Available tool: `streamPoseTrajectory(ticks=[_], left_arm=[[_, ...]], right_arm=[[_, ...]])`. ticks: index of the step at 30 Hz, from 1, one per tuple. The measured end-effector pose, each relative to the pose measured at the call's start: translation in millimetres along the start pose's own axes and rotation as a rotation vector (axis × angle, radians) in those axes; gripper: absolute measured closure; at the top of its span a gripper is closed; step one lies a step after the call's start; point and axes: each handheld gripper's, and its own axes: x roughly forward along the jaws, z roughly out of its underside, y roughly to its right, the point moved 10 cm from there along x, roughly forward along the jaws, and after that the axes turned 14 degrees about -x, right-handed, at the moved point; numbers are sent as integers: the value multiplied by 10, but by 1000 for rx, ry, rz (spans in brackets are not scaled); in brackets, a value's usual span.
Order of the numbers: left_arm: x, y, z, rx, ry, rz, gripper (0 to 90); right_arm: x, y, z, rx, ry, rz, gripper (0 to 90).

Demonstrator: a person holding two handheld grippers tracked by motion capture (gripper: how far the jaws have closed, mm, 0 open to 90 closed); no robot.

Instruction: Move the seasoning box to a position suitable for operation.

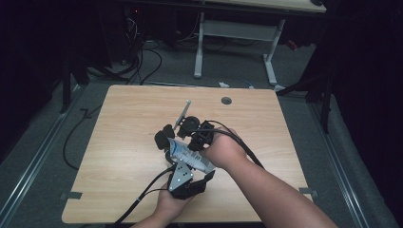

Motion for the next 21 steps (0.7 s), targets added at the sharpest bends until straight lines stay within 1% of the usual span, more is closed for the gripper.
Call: streamPoseTrajectory(ticks=[21], left_arm=[[3, -2, -7, -3, 4, 0, 496]], right_arm=[[14, 7, -10, -5, 3, 2, 900]])
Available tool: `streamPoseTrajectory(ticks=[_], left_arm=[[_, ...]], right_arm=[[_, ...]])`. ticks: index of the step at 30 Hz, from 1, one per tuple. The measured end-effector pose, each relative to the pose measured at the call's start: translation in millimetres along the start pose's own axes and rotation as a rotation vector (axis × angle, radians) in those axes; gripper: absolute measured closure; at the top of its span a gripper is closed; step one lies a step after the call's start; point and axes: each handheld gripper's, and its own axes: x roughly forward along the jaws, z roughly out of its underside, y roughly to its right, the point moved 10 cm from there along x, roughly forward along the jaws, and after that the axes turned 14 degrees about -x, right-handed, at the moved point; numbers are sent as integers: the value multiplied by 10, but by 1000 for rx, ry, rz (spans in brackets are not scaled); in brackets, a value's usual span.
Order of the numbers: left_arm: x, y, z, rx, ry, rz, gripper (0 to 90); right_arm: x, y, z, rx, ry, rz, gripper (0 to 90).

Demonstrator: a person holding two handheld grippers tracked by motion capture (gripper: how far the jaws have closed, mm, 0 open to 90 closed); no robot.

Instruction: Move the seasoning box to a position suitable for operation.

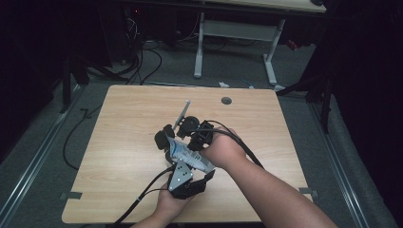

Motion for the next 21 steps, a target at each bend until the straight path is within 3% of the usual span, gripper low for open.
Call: streamPoseTrajectory(ticks=[14, 21], left_arm=[[1, -7, -13, -2, 2, -2, 499], [7, 6, -7, -21, 8, 5, 497]], right_arm=[[13, 3, -10, 0, -3, 3, 900], [18, 5, -7, -3, -7, 5, 900]])
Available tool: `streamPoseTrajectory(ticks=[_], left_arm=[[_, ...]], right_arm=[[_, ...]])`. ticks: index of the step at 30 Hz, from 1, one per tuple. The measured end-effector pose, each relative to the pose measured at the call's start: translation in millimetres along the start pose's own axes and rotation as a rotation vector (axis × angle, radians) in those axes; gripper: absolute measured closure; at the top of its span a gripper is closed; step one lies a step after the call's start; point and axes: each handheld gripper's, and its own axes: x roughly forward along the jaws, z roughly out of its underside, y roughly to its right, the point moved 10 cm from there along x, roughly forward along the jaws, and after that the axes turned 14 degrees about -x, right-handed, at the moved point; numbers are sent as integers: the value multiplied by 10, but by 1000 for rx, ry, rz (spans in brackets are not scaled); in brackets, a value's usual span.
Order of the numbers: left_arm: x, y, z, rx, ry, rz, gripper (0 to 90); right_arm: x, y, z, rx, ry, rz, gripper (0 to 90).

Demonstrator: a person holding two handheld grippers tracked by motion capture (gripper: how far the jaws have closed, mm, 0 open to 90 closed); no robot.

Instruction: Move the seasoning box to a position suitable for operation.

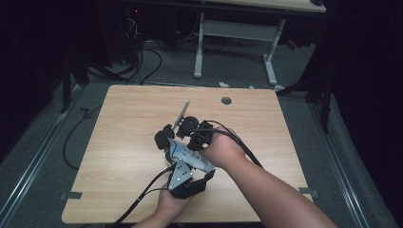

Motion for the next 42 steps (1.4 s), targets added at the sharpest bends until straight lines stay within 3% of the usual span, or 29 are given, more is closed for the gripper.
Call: streamPoseTrajectory(ticks=[26, 42], left_arm=[[-22, 18, 26, 20, 0, 7, 501], [-41, 21, 167, 49, -22, 13, 503]], right_arm=[[-18, -27, 17, -1, 2, -3, 900], [-10, -78, 93, 13, -3, -37, 900]])
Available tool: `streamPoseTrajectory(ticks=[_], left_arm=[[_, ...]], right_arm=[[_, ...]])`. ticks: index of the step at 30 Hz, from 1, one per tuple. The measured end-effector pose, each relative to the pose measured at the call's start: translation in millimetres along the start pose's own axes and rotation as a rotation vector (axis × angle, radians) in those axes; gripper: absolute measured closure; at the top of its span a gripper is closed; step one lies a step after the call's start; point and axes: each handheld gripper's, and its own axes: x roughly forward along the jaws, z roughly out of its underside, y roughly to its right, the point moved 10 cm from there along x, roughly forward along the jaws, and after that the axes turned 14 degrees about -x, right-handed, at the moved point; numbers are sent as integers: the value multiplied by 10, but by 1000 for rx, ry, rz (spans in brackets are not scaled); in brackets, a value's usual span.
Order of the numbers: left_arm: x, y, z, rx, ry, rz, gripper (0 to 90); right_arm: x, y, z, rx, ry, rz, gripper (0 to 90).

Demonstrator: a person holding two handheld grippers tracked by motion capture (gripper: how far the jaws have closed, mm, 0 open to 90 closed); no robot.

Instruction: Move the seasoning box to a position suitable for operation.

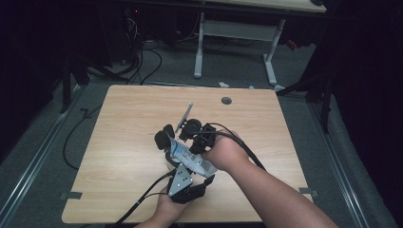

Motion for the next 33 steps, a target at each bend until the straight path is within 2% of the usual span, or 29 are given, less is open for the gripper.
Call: streamPoseTrajectory(ticks=[14, 33], left_arm=[[9, -19, 137, -12, -18, 6, 496], [20, -102, 268, -13, -55, -10, 490]], right_arm=[[3, -40, 82, 18, -4, -15, 900], [-4, -81, 153, 44, 9, -19, 900]])
